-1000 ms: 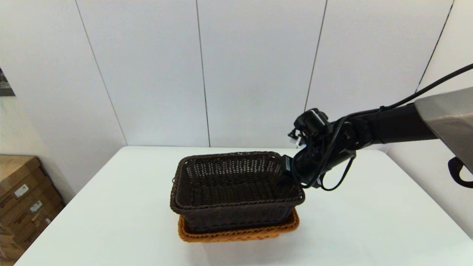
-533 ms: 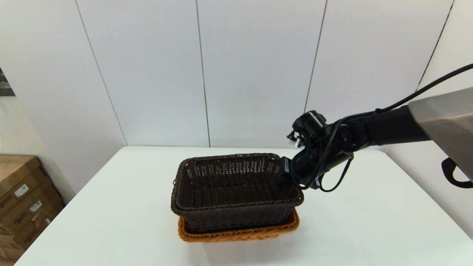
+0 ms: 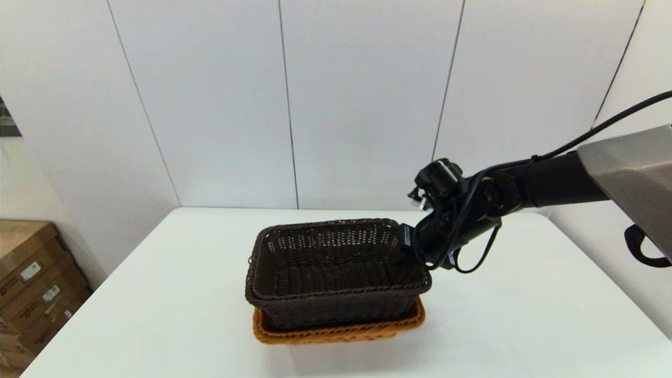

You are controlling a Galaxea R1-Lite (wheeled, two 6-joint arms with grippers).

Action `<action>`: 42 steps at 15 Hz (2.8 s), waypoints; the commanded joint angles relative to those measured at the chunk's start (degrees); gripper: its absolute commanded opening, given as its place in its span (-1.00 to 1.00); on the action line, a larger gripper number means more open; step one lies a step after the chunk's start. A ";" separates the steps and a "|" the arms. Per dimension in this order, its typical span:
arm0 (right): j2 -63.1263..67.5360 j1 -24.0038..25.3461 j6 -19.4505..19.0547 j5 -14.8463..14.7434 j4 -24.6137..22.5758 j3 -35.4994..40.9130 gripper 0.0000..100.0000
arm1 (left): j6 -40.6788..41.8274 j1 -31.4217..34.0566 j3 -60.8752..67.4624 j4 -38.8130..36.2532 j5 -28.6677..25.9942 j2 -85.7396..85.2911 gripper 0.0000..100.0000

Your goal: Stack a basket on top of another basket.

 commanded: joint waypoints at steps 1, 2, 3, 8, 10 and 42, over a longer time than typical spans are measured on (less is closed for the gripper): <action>-0.25 0.00 0.25 0.03 0.15 0.01 1.00 | 0.01 -0.04 0.00 -0.01 0.01 -0.02 1.00; -0.34 0.00 0.42 0.03 0.15 0.01 1.00 | 0.01 -0.04 0.00 -0.01 0.01 -0.02 1.00; -0.43 0.00 0.42 0.03 0.24 0.01 1.00 | 0.01 -0.04 0.00 -0.01 0.01 -0.02 1.00; -2.18 -0.61 0.51 0.03 0.24 -0.08 1.00 | 0.01 -0.04 0.00 -0.01 0.01 -0.02 1.00; -5.88 -1.93 0.07 -0.33 0.50 -0.08 1.00 | 0.01 0.05 0.00 -0.01 0.01 -0.02 1.00; -117.85 -22.76 -35.61 -20.98 4.19 68.39 1.00 | 0.01 0.05 0.00 -0.01 0.01 -0.02 1.00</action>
